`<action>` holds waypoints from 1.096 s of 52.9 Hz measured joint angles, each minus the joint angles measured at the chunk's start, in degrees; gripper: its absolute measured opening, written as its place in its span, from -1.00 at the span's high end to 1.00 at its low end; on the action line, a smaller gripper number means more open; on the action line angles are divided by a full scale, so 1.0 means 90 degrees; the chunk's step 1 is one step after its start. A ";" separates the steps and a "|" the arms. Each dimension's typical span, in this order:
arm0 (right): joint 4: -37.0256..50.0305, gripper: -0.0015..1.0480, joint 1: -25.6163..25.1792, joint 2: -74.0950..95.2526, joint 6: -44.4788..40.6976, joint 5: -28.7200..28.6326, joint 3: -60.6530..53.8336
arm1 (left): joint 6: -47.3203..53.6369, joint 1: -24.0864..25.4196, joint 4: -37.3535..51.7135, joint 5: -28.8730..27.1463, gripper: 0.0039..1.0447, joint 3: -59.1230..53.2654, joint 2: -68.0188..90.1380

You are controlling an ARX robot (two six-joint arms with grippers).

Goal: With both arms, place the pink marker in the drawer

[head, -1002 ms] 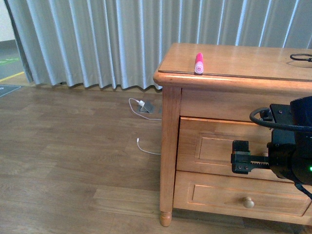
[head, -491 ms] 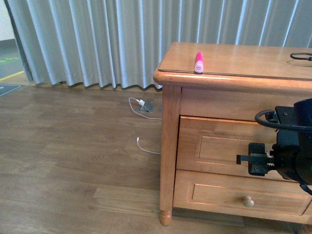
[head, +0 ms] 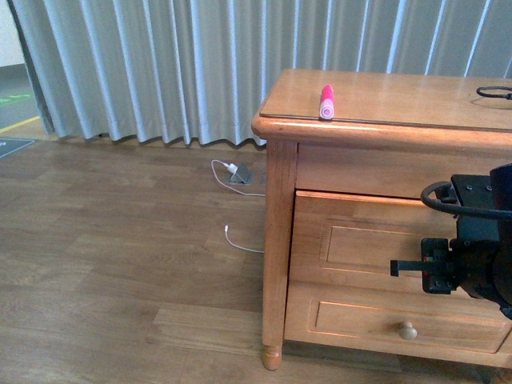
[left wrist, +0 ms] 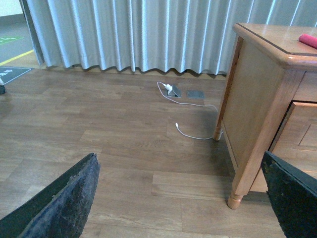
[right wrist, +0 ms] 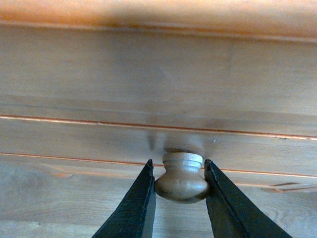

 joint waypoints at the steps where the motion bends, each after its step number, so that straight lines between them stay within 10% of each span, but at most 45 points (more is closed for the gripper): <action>1: 0.0015 0.54 0.0005 -0.0041 -0.0015 -0.0012 -0.0078 | 0.0000 0.0000 0.0000 0.0000 -0.89 0.0000 0.0000; 40: 0.0233 0.58 0.0279 -0.3041 -0.0474 -0.0653 -0.3847 | 0.0000 0.0000 0.0000 0.0000 -0.89 0.0000 0.0000; 58: -0.1078 -0.39 0.0056 -0.5005 -0.0197 -0.1013 -0.4068 | 0.0000 0.0000 0.0000 0.0000 -0.89 0.0000 0.0000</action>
